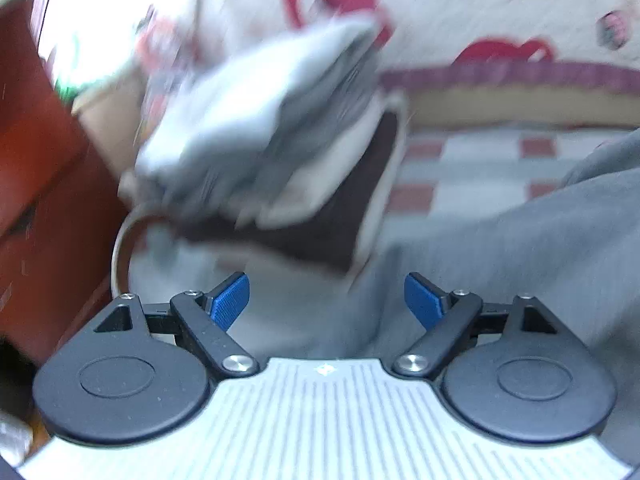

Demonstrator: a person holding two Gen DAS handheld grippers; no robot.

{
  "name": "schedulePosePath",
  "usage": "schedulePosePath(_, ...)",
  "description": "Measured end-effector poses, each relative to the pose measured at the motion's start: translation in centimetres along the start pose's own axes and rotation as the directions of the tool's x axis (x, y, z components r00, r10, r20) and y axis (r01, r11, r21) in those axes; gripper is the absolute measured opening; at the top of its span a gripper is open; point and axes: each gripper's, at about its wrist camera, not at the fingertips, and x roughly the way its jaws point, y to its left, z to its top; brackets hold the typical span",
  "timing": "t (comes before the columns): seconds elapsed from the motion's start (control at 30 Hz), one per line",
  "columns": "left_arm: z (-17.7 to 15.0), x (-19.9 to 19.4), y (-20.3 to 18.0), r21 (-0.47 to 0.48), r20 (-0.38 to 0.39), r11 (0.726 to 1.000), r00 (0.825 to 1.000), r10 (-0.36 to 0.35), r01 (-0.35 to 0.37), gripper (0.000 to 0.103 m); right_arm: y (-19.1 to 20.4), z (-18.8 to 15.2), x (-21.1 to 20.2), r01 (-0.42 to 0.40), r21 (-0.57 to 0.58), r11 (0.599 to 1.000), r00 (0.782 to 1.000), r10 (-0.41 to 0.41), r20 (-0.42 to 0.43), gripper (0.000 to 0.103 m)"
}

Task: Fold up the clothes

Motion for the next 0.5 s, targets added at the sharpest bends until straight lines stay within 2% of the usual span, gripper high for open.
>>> schedulePosePath(0.03,0.6,-0.5,-0.7,0.020,0.027,1.000,1.000,0.004,-0.004,0.085,-1.6,-0.1,-1.0,0.114,-0.001,0.993,0.993,-0.114,0.022,0.000)
schedulePosePath(0.07,1.0,-0.9,-1.4,0.038,0.050,0.999,0.999,0.001,-0.003,0.085,-3.4,-0.3,-1.4,0.221,0.000,0.975,0.975,-0.221,0.028,0.000)
schedulePosePath(0.1,1.3,-0.9,-2.0,0.061,0.060,0.998,0.998,-0.020,0.016,0.085,-6.1,-0.6,-1.3,0.289,0.045,0.956,0.957,-0.289,-0.013,0.001)
schedulePosePath(0.13,1.6,-0.8,-2.6,0.085,0.067,0.996,0.997,-0.043,0.037,0.087,-9.7,-1.0,-0.9,0.268,0.183,0.946,0.962,-0.251,-0.111,0.001)
schedulePosePath(0.17,1.4,-0.4,-3.2,0.113,0.058,0.993,0.997,-0.041,0.034,0.087,-13.0,-2.0,-0.3,0.192,0.369,0.909,0.974,-0.132,-0.182,0.001)
schedulePosePath(0.2,1.3,0.1,-3.9,0.141,0.047,0.990,0.998,-0.035,0.028,0.087,-14.9,-3.5,0.1,0.089,0.534,0.841,0.982,0.014,-0.186,0.002)
schedulePosePath(0.23,1.1,0.6,-4.6,0.170,0.037,0.985,0.999,-0.030,0.023,0.087,-16.4,-5.2,0.5,-0.016,0.674,0.738,0.975,0.159,-0.152,0.002)
schedulePosePath(0.27,0.8,1.4,-4.9,0.173,0.011,0.985,1.000,-0.026,0.023,0.087,-16.6,-6.3,0.8,-0.062,0.732,0.678,0.962,0.235,-0.136,0.003)
schedulePosePath(0.3,0.4,2.2,-5.2,0.174,-0.017,0.985,1.000,-0.022,0.024,0.087,-16.2,-7.2,1.1,-0.084,0.761,0.643,0.950,0.282,-0.134,0.009)
schedulePosePath(0.37,-0.1,3.7,-5.4,0.130,-0.104,0.991,0.994,-0.022,0.036,0.087,-14.7,-8.7,1.9,-0.088,0.769,0.633,0.924,0.340,-0.174,0.010)
schedulePosePath(0.4,-0.4,4.1,-5.2,0.100,-0.145,0.994,0.989,-0.019,0.033,0.087,-14.1,-9.5,2.6,-0.081,0.781,0.620,0.909,0.368,-0.198,0.014)
schedulePosePath(0.43,-0.8,4.5,-4.8,0.083,-0.166,0.996,0.986,-0.004,0.018,0.087,-13.7,-10.5,3.1,-0.071,0.804,0.590,0.890,0.401,-0.216,0.018)
schedulePosePath(0.47,-1.2,4.7,-4.5,0.068,-0.185,0.998,0.983,0.011,0.002,0.087,-13.4,-11.4,3.5,-0.059,0.830,0.554,0.870,0.437,-0.229,0.028)
schedulePosePath(0.5,-1.6,5.0,-4.1,0.053,-0.204,0.998,0.979,0.026,-0.015,0.087,-13.4,-12.0,3.6,-0.049,0.844,0.534,0.859,0.453,-0.237,0.041)
